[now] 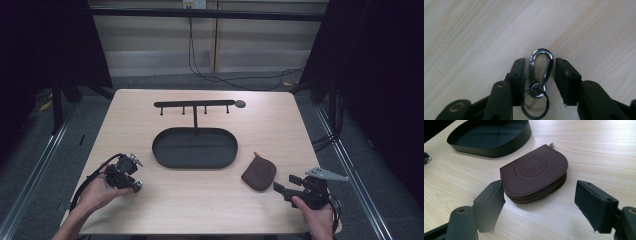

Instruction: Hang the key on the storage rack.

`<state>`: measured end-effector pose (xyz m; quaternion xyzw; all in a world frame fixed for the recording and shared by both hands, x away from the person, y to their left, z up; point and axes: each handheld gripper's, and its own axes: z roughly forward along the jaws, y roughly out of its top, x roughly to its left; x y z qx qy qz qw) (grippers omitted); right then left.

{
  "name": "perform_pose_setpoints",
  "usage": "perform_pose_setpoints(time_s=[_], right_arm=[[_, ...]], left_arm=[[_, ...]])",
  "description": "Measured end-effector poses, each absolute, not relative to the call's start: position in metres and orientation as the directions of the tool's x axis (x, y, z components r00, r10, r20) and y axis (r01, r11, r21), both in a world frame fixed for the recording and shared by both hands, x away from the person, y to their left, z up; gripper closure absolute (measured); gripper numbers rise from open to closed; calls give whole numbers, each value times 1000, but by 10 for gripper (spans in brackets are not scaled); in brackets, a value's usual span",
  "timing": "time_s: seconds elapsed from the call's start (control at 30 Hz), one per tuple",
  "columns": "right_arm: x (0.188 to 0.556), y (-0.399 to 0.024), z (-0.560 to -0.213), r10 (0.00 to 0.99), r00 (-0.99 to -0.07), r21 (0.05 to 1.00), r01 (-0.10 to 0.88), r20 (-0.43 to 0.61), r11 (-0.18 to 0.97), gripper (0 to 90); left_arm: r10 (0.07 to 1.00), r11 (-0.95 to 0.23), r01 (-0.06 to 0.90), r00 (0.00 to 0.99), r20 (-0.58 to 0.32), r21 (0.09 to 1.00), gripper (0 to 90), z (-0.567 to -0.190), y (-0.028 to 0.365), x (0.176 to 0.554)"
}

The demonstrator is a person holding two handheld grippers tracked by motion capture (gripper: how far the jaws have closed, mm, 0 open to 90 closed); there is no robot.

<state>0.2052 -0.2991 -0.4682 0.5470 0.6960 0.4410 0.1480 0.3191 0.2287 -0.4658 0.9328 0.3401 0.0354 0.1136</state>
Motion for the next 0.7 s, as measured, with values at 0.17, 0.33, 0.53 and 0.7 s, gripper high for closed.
perform_pose_setpoints(time_s=[0.17,0.33,0.53,0.7], right_arm=[[205,-298,-468,892,-360,775,632,272,19,238],[205,-298,-469,893,-361,774,633,270,21,239],[206,-298,-469,892,-362,773,634,271,22,239],[206,-298,-469,892,-361,773,635,272,22,239]], left_arm=[[643,-741,633,765,-39,224,580,-466,230,324],[640,-751,634,768,-32,186,673,-465,224,325],[648,-748,647,760,-42,148,681,-464,222,330],[661,-719,664,745,-95,205,831,-453,228,332]])
